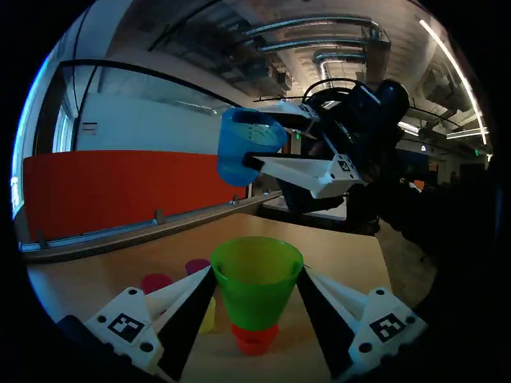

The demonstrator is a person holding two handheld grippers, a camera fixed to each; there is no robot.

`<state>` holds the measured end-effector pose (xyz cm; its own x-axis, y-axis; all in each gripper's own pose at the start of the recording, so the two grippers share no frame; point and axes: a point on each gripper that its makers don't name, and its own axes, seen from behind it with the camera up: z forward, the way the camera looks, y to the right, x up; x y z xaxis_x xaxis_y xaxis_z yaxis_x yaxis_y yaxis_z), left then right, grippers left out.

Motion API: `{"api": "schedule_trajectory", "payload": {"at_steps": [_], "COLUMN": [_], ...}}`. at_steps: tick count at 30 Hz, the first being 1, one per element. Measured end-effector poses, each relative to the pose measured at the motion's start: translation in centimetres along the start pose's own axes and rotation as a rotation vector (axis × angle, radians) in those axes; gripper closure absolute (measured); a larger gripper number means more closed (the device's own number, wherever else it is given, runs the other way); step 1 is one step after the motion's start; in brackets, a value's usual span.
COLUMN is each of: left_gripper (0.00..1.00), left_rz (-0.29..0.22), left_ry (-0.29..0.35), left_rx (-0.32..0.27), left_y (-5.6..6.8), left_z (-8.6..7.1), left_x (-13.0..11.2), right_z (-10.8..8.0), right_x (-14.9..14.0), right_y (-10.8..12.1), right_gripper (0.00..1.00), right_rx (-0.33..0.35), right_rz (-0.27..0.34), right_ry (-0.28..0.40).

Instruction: Pour water

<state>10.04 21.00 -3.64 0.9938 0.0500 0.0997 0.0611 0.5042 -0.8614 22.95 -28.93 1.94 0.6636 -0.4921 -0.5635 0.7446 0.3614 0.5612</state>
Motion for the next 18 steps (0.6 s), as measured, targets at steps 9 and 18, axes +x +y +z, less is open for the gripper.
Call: {"api": "schedule_trajectory", "payload": {"at_steps": [9, 18], "left_gripper": [0.14, 0.14], "left_rz": [0.003, 0.001], "left_ry": [0.002, 0.006], "left_rx": [-0.008, -0.010], "left_y": [0.3, 0.2], "left_z": [0.2, 0.4], "left_x": [0.1, -0.1], "right_z": [0.4, 0.7], "right_x": [0.5, 1.2], "right_y": [-0.1, 0.0], "right_gripper": [0.08, 0.09], "right_rx": [0.002, -0.002], "right_rz": [-0.069, -0.140], "right_ry": [-0.001, 0.002]}}
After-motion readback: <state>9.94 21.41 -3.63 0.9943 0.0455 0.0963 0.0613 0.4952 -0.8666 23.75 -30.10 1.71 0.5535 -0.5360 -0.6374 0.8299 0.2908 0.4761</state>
